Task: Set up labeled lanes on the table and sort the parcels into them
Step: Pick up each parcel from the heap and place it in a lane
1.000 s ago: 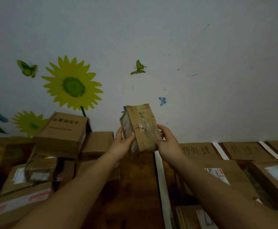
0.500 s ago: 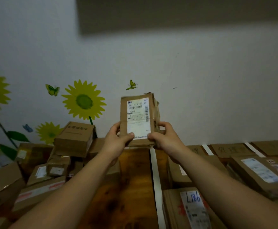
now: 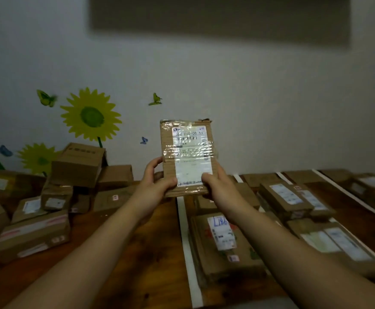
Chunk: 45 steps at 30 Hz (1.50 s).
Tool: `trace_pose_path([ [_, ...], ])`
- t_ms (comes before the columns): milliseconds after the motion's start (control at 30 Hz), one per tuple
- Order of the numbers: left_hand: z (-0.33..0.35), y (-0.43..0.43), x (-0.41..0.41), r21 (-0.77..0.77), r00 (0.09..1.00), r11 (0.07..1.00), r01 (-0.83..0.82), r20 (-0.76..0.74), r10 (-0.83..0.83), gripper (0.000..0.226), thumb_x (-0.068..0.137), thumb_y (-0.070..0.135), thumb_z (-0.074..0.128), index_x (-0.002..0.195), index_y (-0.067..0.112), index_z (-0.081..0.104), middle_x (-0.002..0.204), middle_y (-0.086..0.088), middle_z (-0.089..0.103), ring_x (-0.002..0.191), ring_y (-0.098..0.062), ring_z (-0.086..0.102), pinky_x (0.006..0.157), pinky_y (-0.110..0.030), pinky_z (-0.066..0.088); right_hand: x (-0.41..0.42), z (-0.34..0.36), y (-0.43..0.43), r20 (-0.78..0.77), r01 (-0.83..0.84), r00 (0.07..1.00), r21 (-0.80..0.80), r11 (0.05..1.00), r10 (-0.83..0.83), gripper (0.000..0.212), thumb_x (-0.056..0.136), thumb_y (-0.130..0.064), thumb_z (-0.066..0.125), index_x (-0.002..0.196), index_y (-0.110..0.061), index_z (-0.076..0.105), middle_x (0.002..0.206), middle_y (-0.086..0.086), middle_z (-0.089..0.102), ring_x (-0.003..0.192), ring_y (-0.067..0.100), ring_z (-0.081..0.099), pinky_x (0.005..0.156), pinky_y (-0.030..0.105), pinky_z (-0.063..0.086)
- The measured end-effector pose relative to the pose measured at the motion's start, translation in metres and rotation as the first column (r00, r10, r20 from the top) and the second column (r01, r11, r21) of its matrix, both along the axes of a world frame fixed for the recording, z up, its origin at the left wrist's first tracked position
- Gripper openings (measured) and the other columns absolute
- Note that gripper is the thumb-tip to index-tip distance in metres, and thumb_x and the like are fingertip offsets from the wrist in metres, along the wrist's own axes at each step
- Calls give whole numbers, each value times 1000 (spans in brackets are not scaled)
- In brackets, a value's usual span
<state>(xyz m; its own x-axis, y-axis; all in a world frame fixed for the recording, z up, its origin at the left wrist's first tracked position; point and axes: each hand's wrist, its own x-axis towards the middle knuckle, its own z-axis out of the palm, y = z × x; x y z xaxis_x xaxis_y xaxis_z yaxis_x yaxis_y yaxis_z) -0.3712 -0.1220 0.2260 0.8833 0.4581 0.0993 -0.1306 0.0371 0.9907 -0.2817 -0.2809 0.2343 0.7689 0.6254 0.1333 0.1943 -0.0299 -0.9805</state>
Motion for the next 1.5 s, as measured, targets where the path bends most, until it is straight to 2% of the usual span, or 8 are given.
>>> trace_pose_path([
  [200,-24,-80,23,44,926,980,192,-340,-166,50,92,33,53,135,45,32,98,11,64,77,-14,68,49,-25,53,4,-32,-85,-49,149,986,-194,970,-161,33,99,-41,38,131,-45,36,128,-9,55,104,11,59,81,36,57],
  [600,-84,-318,157,50,825,897,440,-417,-381,45,91,42,52,134,42,38,107,17,63,94,-4,63,79,-29,55,90,-86,-341,24,374,924,-260,890,-381,37,97,-43,44,120,-63,24,117,-25,47,106,0,49,88,25,41],
  [667,-96,-360,176,4,813,895,445,-422,-402,39,91,33,55,129,36,45,100,19,64,87,-1,65,68,-19,55,106,-99,-383,-4,373,921,-287,882,-390,42,96,-40,48,124,-60,24,122,-22,47,109,1,47,92,28,41],
  [867,-126,-444,216,52,743,855,516,-523,-417,50,86,23,65,133,23,47,110,12,62,95,-3,61,78,-18,50,142,-129,-467,-79,391,888,-388,835,-453,54,99,-23,46,145,-36,21,145,-5,45,129,17,46,105,43,43],
  [1133,-161,-461,282,137,711,768,626,-504,-490,81,84,32,67,136,53,9,111,34,46,106,3,47,80,-11,46,216,-156,-488,-24,375,898,-479,794,-438,63,97,-13,48,148,-30,15,150,-2,32,135,18,37,107,27,34],
  [1300,-183,-466,324,247,694,685,685,-507,-511,81,84,41,64,137,53,4,116,40,39,107,14,40,77,2,37,260,-167,-496,19,338,922,-526,780,-387,55,97,-19,50,146,-22,23,145,3,39,131,20,40,108,42,37],
  [1433,-198,-460,340,413,714,636,651,-616,-331,47,96,43,42,140,43,25,146,8,39,128,-9,38,98,-12,31,284,-186,-502,-25,279,937,-551,787,-349,55,99,-12,41,148,-27,21,149,0,35,137,20,33,111,42,34],
  [1500,-213,-449,340,586,684,449,675,-724,-83,61,92,53,41,146,32,22,156,-3,18,141,-22,17,111,-34,21,296,-197,-504,-54,254,936,-575,778,-347,51,100,-17,40,147,-29,23,149,0,36,136,20,34,111,42,33],
])
